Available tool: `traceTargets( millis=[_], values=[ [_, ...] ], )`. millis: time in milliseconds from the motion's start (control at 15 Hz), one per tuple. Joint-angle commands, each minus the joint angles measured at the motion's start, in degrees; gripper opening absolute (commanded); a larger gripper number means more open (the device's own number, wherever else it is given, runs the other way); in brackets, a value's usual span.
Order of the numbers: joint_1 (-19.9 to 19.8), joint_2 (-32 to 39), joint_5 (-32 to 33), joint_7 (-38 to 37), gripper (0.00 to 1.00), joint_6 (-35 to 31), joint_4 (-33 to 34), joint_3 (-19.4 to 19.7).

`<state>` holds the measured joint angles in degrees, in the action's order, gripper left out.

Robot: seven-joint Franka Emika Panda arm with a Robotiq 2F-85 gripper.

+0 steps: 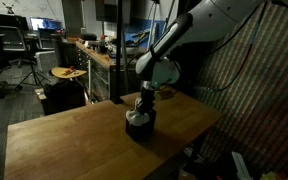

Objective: Pick up the white towel and push it down into the black basket

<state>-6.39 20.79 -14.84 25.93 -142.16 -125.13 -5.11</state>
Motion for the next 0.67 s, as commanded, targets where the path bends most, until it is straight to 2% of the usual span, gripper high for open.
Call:
traceTargets(
  millis=[0,600],
  values=[
    [-0.6,-3.8,1.2,-1.9,0.03,0.0,-1.7,0.9],
    [-0.8,-10.6,0.2,-3.9,0.03,-0.7,-4.8,3.6]
  ],
)
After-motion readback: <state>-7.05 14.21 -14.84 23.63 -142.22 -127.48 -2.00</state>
